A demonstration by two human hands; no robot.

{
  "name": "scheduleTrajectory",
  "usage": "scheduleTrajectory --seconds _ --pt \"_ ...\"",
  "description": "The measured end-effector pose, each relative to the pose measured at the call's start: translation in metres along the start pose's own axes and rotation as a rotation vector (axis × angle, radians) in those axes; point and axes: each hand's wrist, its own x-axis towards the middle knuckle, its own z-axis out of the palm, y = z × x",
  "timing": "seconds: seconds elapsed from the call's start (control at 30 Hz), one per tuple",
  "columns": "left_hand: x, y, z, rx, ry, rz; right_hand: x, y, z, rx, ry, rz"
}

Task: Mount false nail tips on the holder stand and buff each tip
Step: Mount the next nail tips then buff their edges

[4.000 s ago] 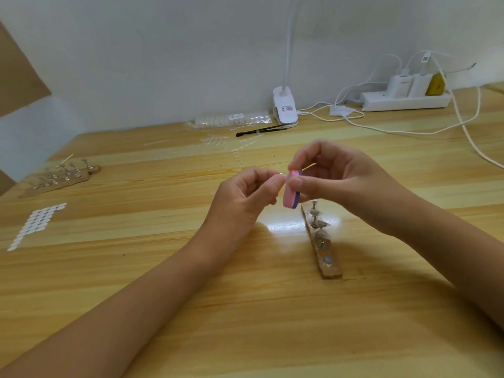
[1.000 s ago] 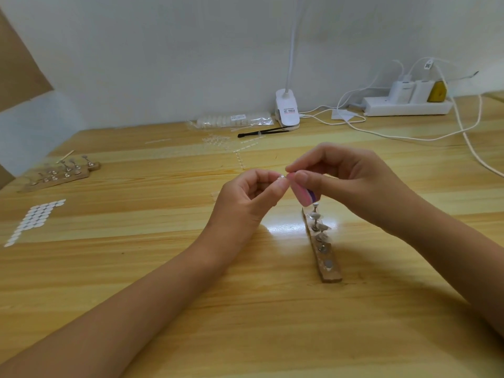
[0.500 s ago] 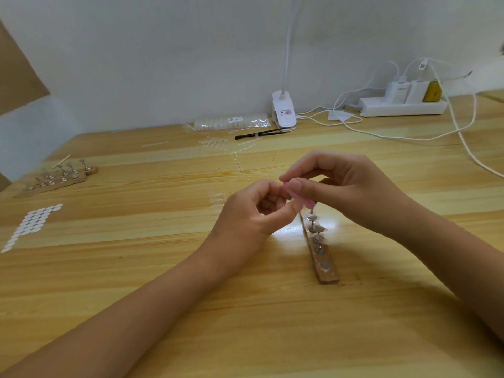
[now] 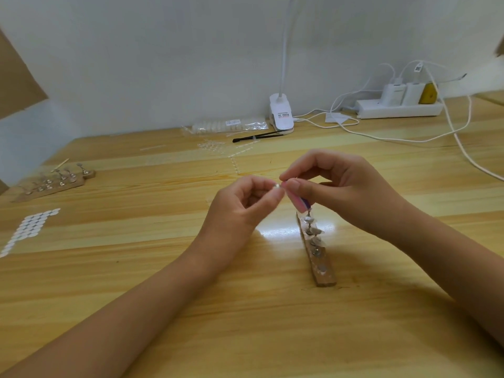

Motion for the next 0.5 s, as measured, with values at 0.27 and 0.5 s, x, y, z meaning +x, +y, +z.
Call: scheduleTrajectory --seconds 0.27,0.5 --pt "-0.0002 0.0008 -0.0007 0.012 -0.008 -0.014 -0.0005 -0.0028 0.0056 0.095 0.124 -0.021" --pt "0.0032 0.0014 -0.0002 -0.077 0.028 -0.153 -0.0019 -0.0061 0.0088 0.233 0.137 -0.003"
